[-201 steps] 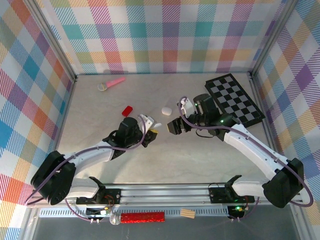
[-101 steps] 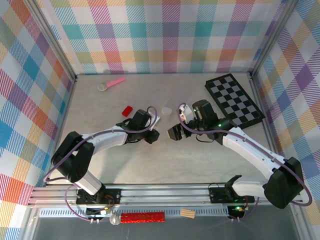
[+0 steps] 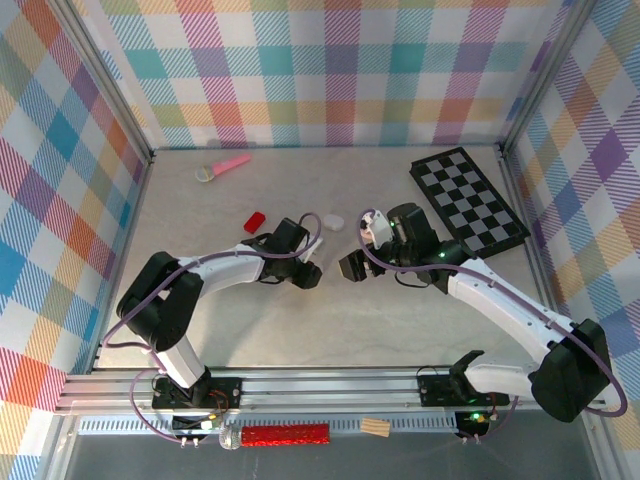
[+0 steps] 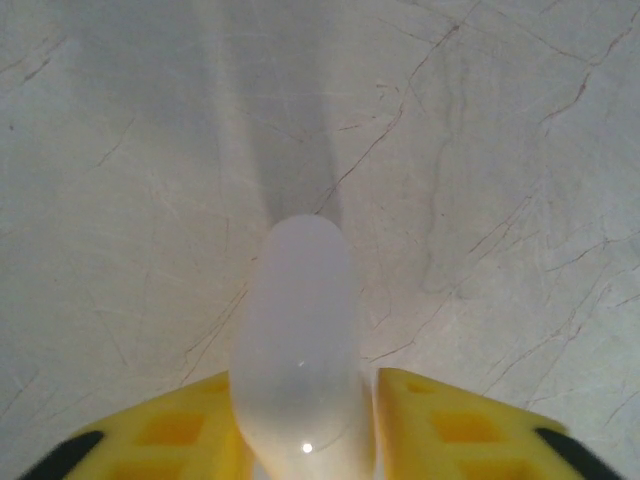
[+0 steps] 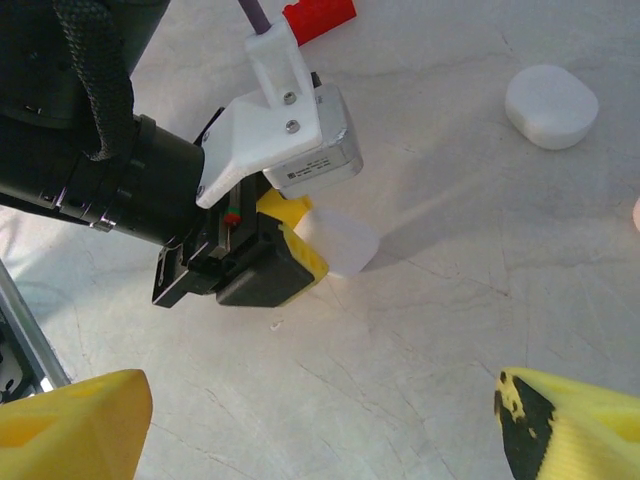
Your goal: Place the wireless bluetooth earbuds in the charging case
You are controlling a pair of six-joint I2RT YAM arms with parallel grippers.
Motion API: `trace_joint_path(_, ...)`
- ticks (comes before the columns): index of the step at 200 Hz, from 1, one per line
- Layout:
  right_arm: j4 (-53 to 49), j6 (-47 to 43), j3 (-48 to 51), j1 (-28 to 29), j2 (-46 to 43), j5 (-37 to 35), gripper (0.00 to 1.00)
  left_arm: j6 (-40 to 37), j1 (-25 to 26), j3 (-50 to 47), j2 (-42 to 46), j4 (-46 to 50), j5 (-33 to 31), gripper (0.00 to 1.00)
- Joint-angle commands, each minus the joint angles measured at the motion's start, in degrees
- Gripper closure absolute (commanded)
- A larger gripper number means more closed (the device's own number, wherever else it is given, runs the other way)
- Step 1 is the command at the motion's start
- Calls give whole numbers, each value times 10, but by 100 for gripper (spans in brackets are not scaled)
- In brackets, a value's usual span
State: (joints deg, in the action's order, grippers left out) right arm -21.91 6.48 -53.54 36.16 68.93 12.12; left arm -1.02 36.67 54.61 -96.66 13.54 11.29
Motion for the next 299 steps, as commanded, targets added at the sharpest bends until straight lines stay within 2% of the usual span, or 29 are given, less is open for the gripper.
trace_joint_path(1,22,-14,8,0,-12,-8,9,-5,1,16,-8,18,2,58)
trace_joint_path(43,39,-9,18,-9,-23,-16,7,-2,-1,6,5,9,-9,51)
trace_joint_path(58,54,-6,28,-12,-31,-17,0,-2,-2,-4,23,-8,-24,49)
trace_joint_path(68,68,-7,36,-13,-38,-17,1,1,-3,-12,37,-25,-38,39)
trace_joint_path(89,96,-10,54,-14,-53,-11,1,0,-11,-16,55,-38,-51,33)
trace_joint_path(98,105,-9,60,-17,-60,-14,1,0,-14,-20,65,-51,-60,22)
trace_joint_path(102,109,-8,63,-18,-63,-17,1,0,-16,-23,69,-58,-64,11)
trace_joint_path(106,114,-7,67,-19,-68,-21,1,0,-18,-25,74,-64,-68,6)
trace_joint_path(125,150,3,93,-29,-89,-59,1,1,-34,-39,96,-99,-65,1)
trace_joint_path(157,228,19,151,-66,-111,-132,1,-14,-82,-63,128,-151,-72,0)
trace_joint_path(203,304,-26,200,-128,-83,-279,1,-49,-129,-151,227,-250,-154,0)
trace_joint_path(238,396,-40,243,-191,-47,-286,1,-70,-173,-265,285,-365,-223,0)
trace_joint_path(271,496,-73,284,-234,4,-286,1,-68,-215,-351,275,-497,-223,0)
trace_joint_path(280,550,-70,303,-250,21,-279,1,-64,-224,-367,264,-528,-224,0)
trace_joint_path(299,592,-73,317,-268,42,-280,1,-56,-244,-390,230,-603,-212,0)
